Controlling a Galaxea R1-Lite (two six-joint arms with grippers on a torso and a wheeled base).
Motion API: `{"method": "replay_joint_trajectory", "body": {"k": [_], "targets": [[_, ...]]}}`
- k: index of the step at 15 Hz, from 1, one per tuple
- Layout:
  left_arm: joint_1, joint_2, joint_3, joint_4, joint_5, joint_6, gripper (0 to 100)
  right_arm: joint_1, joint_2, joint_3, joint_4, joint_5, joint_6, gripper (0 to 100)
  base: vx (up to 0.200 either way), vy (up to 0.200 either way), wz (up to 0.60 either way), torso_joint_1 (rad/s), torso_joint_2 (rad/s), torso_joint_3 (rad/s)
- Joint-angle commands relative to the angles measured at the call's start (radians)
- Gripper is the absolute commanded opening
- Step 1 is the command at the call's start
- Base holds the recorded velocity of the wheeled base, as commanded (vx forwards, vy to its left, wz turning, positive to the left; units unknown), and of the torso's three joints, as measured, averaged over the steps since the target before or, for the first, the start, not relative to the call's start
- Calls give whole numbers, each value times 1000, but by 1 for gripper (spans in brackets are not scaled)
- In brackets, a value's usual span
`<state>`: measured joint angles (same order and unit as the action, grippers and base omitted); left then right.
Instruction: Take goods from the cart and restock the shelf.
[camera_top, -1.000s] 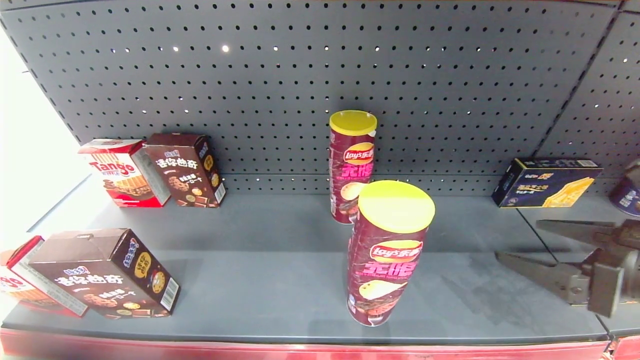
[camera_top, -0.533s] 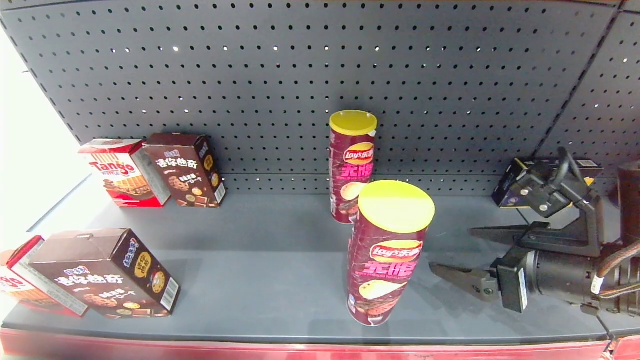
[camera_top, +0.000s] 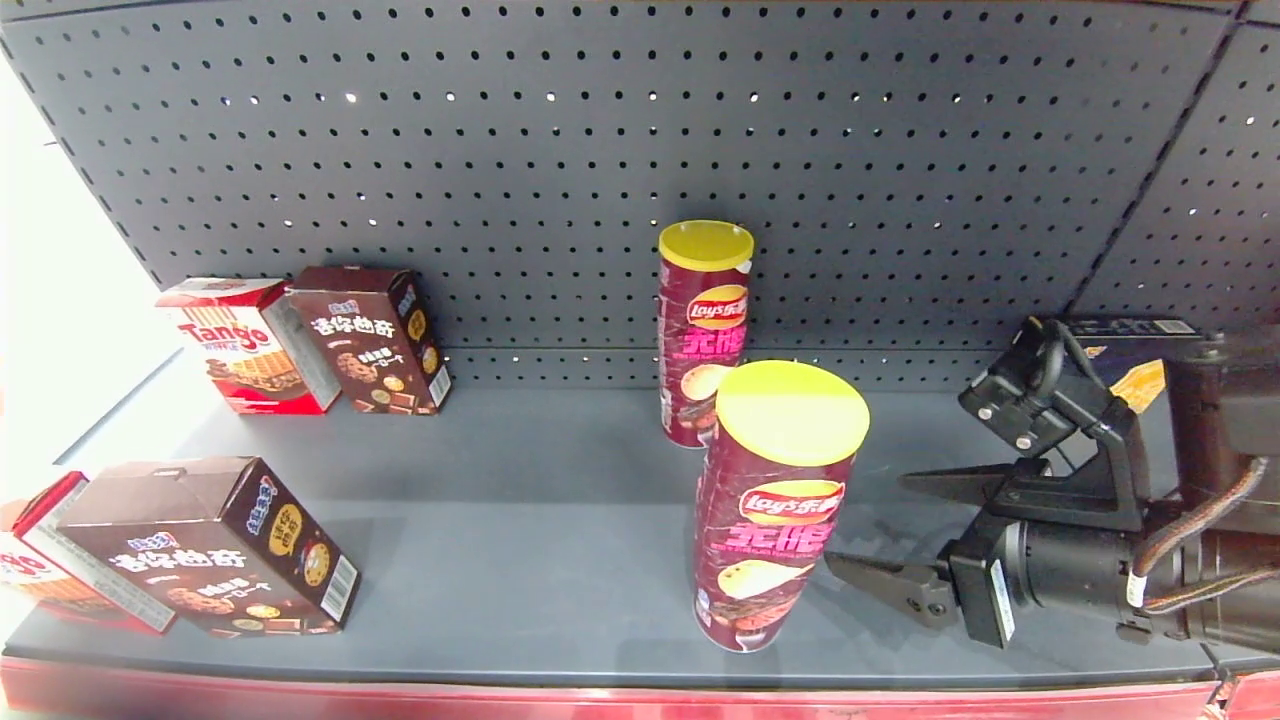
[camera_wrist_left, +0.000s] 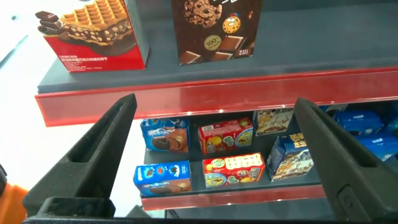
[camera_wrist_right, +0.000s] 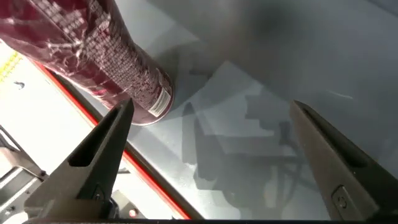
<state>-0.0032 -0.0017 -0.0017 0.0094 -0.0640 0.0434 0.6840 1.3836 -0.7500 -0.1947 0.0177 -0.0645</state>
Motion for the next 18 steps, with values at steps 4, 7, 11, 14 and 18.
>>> {"method": "replay_joint_trajectory", "body": {"k": [4, 7, 11, 14, 18], "targets": [[0, 2, 0, 0, 0, 0, 100, 6, 29, -3, -3, 1, -12, 100, 0, 0, 0, 0, 0, 0], [0, 2, 0, 0, 1, -5, 100, 5, 14, 11, -2, 1, -12, 100, 0, 0, 0, 0, 0, 0], [0, 2, 0, 0, 1, -5, 100, 2, -32, 58, 0, 1, -12, 100, 0, 0, 0, 0, 0, 0], [0, 2, 0, 0, 1, -5, 100, 5, -31, 49, -2, 1, -12, 100, 0, 0, 0, 0, 0, 0], [0, 2, 0, 0, 1, -7, 100, 20, 3, 26, -3, 1, -14, 100, 0, 0, 0, 0, 0, 0]]}}
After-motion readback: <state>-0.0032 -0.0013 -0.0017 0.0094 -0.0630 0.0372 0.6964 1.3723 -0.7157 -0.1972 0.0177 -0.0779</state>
